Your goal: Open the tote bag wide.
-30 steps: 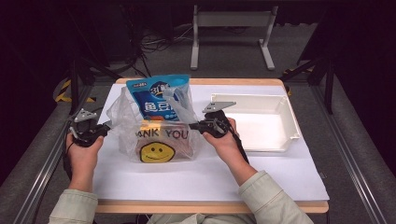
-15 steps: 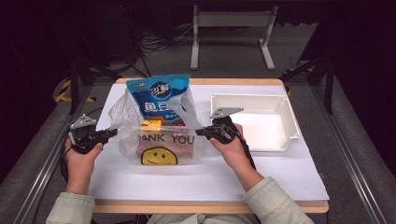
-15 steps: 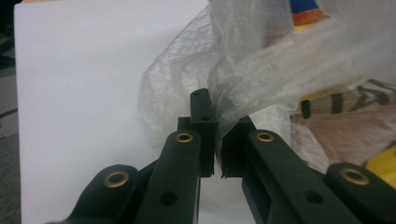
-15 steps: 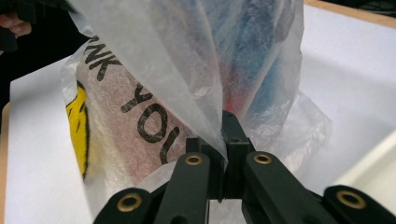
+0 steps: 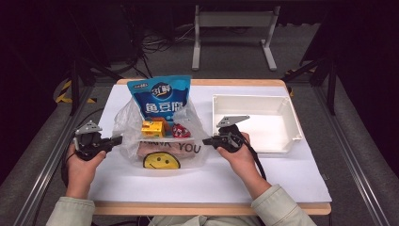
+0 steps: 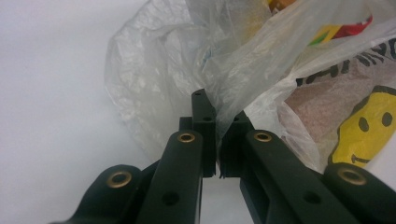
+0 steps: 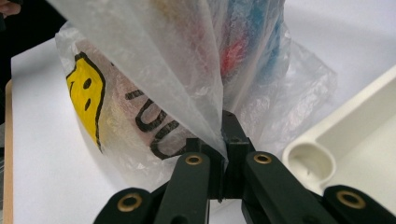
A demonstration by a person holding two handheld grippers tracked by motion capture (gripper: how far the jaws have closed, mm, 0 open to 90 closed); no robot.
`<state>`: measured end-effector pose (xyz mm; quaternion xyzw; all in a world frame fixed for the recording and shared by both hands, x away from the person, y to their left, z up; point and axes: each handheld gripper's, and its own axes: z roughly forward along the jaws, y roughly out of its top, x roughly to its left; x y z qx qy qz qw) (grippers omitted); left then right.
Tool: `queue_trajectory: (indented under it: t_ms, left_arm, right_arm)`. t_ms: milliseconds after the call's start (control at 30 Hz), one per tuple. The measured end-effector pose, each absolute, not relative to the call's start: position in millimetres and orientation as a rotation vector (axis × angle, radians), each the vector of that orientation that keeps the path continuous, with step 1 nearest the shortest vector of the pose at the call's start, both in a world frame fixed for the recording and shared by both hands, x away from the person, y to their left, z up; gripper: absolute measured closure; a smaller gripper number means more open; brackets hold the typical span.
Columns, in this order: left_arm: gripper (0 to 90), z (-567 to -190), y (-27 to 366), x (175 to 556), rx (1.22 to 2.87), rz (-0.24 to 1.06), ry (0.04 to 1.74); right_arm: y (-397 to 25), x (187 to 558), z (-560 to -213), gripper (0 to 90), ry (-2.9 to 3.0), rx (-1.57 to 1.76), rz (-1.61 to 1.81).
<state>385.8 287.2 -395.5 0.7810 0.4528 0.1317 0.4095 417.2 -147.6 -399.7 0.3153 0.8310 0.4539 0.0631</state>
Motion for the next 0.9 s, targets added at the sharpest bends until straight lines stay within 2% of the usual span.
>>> queue_trajectory:
  t_ms: [900]
  left_arm:
    - [87.8,-415,292,371,2.006,0.189,1.111]
  right_arm:
    - [-150,401,-418,89.9,2.607,0.960,1.310]
